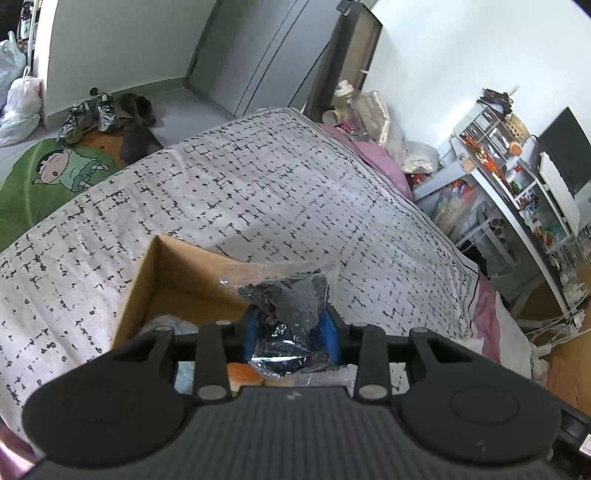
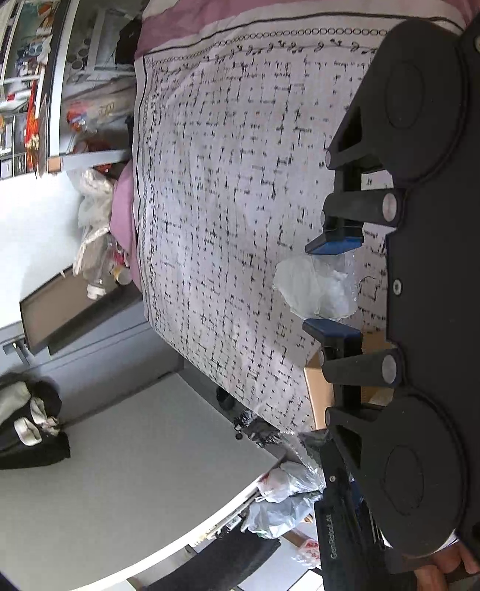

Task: Organize soft objects
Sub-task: 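Carry the white item with the right tool while the left tool carries the bagged item to the box, then open both tools to drop the white item and bagged item into the box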

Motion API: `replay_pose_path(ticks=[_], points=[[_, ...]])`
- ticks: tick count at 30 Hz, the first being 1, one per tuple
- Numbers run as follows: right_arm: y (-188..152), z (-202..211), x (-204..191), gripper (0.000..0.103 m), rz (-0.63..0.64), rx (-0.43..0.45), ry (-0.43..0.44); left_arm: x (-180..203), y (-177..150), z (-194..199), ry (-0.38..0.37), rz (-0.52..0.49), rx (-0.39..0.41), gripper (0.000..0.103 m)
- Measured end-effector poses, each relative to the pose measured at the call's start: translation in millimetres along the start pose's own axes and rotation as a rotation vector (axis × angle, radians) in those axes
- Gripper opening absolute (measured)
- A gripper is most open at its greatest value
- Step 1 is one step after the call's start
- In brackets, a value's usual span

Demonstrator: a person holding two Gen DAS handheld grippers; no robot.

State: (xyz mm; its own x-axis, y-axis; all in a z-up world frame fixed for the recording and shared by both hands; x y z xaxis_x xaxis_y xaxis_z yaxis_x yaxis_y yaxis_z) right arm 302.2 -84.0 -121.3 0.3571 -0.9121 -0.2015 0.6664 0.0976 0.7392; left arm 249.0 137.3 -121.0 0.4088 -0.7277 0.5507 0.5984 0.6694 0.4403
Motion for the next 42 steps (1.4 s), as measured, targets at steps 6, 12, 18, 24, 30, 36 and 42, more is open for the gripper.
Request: replay_pose_path(ticks=[6,12,18,24,30,36,42], points=[[4,-14,-26,0.037,0.024,-0.019,0.016,-19,11,-12,0.007,0.031,-0.014,0.036],[6,-32,-52,0.037,0.048,-0.046,0.039,-41,17,-27,0.020,0.076,-0.042,0.036],[5,-51,-77,0.037,0.067,-0.075,0.057,-62,20,-42,0.040,0.110,-0.070,0.036],[5,-69,-99,0.037,0.079,-0.098,0.082,-76,28,-50,0.060,0.133,-0.086,0.040],[1,-89,-119,0.038,0.095,-0.127,0.102,-81,37,-42,0.070,0.136,-0.081,0.040],[-4,-107,-125,0.045,0.083,-0.167,0.109,-86,40,-36,0.094,0.126,-0.102,0.040],[-1,-93,-123,0.058,0.085,-0.158,0.101,-83,41,-26,0.107,0.129,-0.093,0.049]])
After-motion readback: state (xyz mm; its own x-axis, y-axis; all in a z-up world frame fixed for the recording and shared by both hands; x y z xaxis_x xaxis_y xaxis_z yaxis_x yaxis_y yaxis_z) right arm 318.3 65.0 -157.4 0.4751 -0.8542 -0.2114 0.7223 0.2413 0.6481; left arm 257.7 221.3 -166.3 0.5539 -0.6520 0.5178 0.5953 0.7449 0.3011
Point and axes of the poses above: each gripper's, at about its wrist camera, not at the fingertips, and z roughly against the way its jaws point, x to its right, y to its top, the point moved 8 cm from there along -z, roughly the way its jaws point, and after that the axes turned 12 degrees about z, right-handed, at the moved point
